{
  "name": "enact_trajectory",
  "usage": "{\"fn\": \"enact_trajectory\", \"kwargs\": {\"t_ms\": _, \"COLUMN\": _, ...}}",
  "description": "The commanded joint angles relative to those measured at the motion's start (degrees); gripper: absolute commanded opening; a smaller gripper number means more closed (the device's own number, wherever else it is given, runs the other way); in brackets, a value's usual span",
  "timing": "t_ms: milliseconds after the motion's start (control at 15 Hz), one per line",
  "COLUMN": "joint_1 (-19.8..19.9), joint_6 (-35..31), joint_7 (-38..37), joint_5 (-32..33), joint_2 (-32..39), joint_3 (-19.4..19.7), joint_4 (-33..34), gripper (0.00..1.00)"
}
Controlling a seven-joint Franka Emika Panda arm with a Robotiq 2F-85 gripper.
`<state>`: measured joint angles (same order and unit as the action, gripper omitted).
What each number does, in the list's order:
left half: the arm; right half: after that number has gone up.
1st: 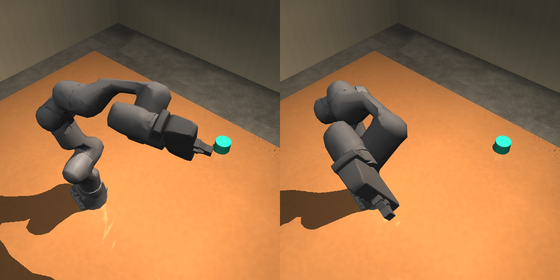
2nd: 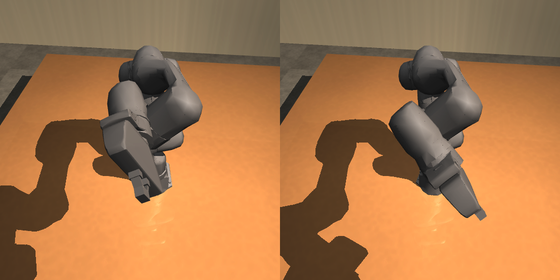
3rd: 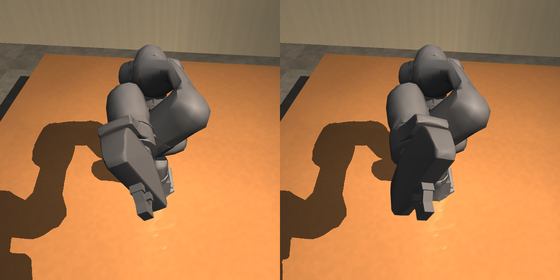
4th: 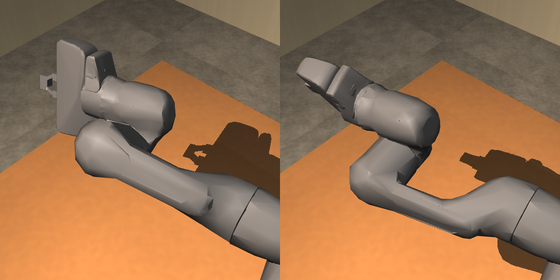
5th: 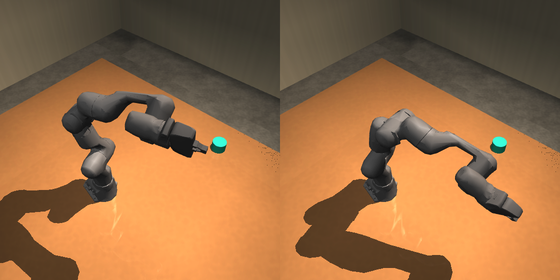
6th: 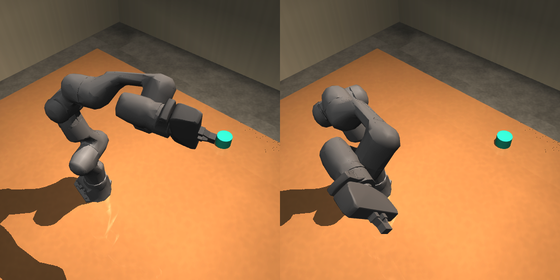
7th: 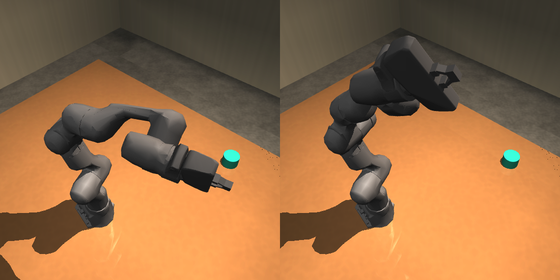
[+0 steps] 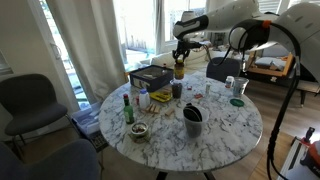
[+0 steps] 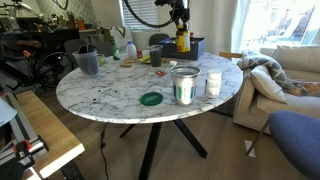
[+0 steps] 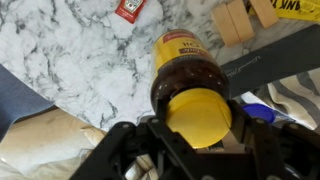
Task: Pick up the yellow and brown bottle and move it to the right of the table near the metallic cup
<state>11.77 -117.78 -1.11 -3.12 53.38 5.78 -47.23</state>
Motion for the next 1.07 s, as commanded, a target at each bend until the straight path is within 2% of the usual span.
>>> {"fn": "enact_trajectory", "kwargs": {"t_ms": 0, "joint_1": 1.5, "joint_6": -0.5, "joint_7": 9.8, "joint_5": -0.8, "joint_2": -10.1, "joint_3": -2.0, "joint_4": -10.1, "gripper": 0.36}}
{"fn": "enact_trajectory", "kwargs": {"t_ms": 200, "joint_1": 2.5, "joint_6": -0.9, "joint_7": 19.1, "joint_5": -2.3, "joint_2": -16.2, "joint_3": -3.7, "joint_4": -17.0, "gripper": 0.36}}
{"fn": "enact_trajectory", "kwargs": {"t_ms": 267, "joint_1": 2.0, "joint_6": -2.1, "joint_7": 18.6, "joint_5": -1.6, "joint_2": -17.2, "joint_3": -3.0, "joint_4": -18.5, "gripper": 0.36}}
{"fn": "enact_trajectory", "kwargs": {"t_ms": 333, "joint_1": 1.5, "joint_6": -0.1, "joint_7": 15.6, "joint_5": -1.1, "joint_2": -11.7, "joint_3": -2.0, "joint_4": -10.4, "gripper": 0.61}}
{"fn": "enact_trajectory", "kwargs": {"t_ms": 467, "joint_1": 1.5, "joint_6": -0.1, "joint_7": 17.0, "joint_5": -1.1, "joint_2": -14.3, "joint_3": -2.2, "joint_4": -13.7, "gripper": 0.61}}
{"fn": "enact_trajectory", "kwargs": {"t_ms": 533, "joint_1": 1.6, "joint_6": -1.3, "joint_7": 17.3, "joint_5": -1.4, "joint_2": -15.8, "joint_3": -2.3, "joint_4": -16.2, "gripper": 0.36}}
{"fn": "enact_trajectory", "kwargs": {"t_ms": 800, "joint_1": 1.8, "joint_6": -7.7, "joint_7": 18.1, "joint_5": -2.2, "joint_2": -22.7, "joint_3": -2.5, "joint_4": -28.9, "gripper": 0.36}}
{"fn": "enact_trajectory", "kwargs": {"t_ms": 1000, "joint_1": 2.2, "joint_6": -11.7, "joint_7": 15.1, "joint_5": -3.5, "joint_2": -26.8, "joint_3": -1.7, "joint_4": -36.5, "gripper": 0.36}}
